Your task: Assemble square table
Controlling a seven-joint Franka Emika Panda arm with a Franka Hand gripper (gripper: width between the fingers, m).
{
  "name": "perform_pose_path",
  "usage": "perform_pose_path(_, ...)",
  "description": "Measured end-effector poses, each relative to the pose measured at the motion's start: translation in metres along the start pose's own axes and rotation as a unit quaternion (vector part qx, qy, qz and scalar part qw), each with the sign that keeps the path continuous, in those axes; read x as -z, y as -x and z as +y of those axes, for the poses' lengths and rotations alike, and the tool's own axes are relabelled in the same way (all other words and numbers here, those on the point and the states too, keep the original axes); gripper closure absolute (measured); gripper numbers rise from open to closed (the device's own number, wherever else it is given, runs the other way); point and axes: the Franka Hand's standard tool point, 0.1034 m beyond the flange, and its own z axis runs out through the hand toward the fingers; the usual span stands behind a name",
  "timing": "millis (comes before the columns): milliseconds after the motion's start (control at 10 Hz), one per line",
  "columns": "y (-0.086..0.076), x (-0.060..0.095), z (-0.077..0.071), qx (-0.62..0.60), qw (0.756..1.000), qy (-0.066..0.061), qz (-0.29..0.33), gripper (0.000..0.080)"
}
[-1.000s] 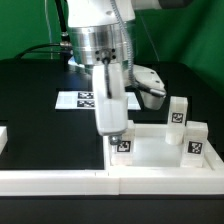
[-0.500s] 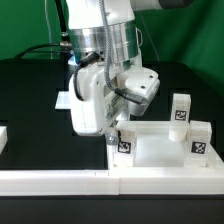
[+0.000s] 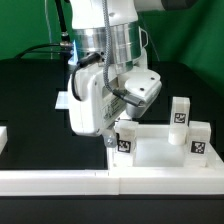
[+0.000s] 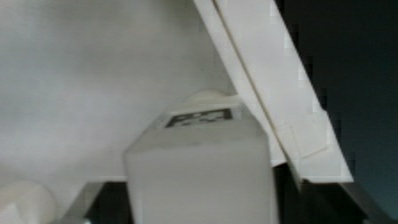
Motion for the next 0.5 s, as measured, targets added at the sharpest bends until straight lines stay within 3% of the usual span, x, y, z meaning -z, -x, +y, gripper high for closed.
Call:
perform_pose_path(100, 0.001, 0.005, -0.001, 0.007, 1.0, -0.004, -0.004, 0.0227)
perform_pose_path(200, -0.004, 0.018, 0.0, 0.02, 1.0, -0.012, -0.009, 0.0171)
perform_pose_path(500, -0.02, 0.043, -0.005, 0.045, 0.999, -0.024, -0.012, 0.0151)
